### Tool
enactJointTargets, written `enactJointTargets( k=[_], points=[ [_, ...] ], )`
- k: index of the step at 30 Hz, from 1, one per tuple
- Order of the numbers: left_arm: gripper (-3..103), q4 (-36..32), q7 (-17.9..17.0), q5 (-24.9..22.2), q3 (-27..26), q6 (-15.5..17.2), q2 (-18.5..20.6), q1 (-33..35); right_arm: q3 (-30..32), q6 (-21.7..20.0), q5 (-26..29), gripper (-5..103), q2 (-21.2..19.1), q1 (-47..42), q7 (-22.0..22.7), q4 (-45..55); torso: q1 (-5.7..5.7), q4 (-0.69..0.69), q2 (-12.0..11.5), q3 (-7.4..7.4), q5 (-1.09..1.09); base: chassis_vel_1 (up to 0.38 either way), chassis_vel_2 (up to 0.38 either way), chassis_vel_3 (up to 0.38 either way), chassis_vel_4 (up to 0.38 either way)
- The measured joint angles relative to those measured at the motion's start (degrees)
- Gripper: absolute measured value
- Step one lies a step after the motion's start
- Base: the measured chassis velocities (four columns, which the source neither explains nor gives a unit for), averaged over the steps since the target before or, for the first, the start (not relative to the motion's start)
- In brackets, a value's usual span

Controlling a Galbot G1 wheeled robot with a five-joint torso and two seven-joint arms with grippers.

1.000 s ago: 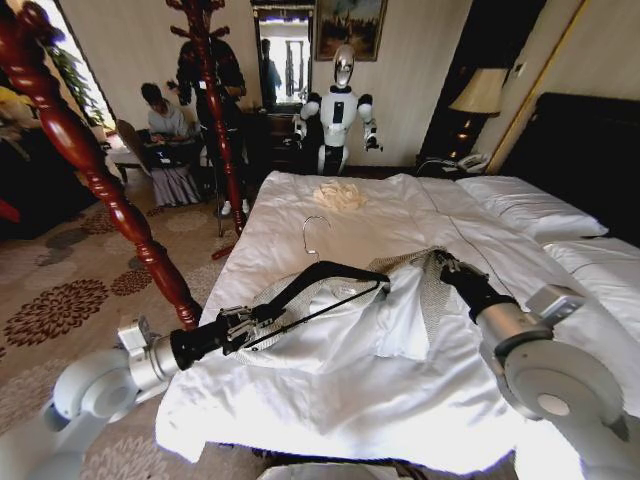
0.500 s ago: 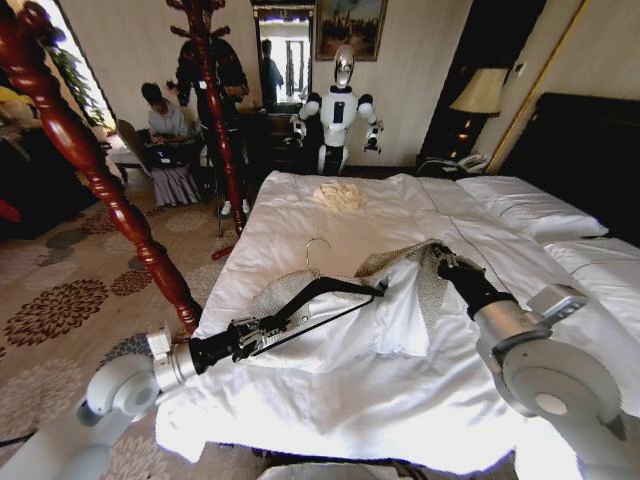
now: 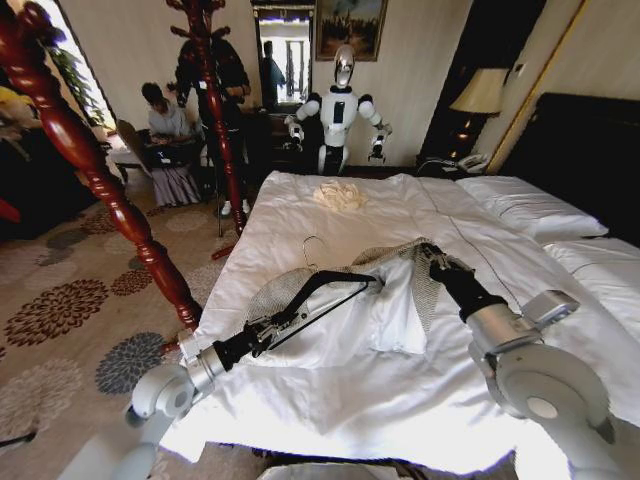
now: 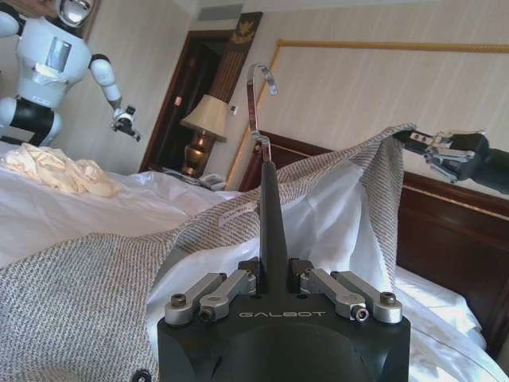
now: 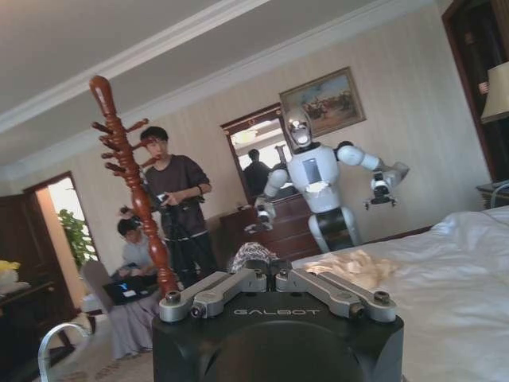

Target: Pick up the clothes from the bed and hang them on the clothes hanger.

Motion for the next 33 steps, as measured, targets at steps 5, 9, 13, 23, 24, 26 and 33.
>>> enactJointTargets(
  k=[5,9,13,23,24,26,33],
  points=[
    [18,1.0,-0.2,2.5,3.0,0.0,-2.6,-1.1,-3.0,3.6,0.0,1,-0.7,0.5,-5.5,0.0,0.0,0.01,0.0,0.0,0.0,0.0,0.0,0.0,0.0],
    [18,1.7,-0.1,4.3,5.7,0.0,-4.7,-2.2,-4.3,5.5,0.0,1,-1.5,0.6,-8.5,0.0,0.0,0.02,0.0,0.0,0.01,0.0,0.0,0.0,0.0],
    [18,6.1,-0.7,7.1,11.0,-1.5,-10.0,-6.4,-4.6,7.6,0.1,1,-3.2,0.7,-10.8,0.0,0.0,0.01,0.0,0.0,0.01,0.0,0.0,0.0,0.0],
    [18,14.1,-0.3,10.2,14.2,-4.2,-19.1,-12.9,-5.7,8.3,-1.9,1,-5.6,-0.1,-11.7,0.0,0.0,0.0,0.0,0.0,0.01,0.0,0.0,0.0,0.0],
    [18,14.6,-0.2,10.2,14.1,-4.3,-20.2,-13.6,-5.9,8.3,-2.4,1,-5.7,-0.2,-11.8,0.0,0.0,0.0,0.0,0.0,0.01,0.0,0.0,0.0,0.0],
    [18,15.2,0.0,10.2,14.1,-4.4,-21.8,-14.5,-6.5,8.3,-3.3,1,-5.8,-0.5,-12.0,0.0,0.0,0.01,0.0,0.0,0.01,0.0,0.0,0.0,0.0],
    [18,15.9,0.4,9.8,15.6,-5.6,-23.8,-16.5,-9.6,8.2,-7.0,1,-4.9,-0.3,-12.7,-1.1,0.0,0.0,0.0,0.0,0.01,0.0,0.0,0.0,0.0]
  ],
)
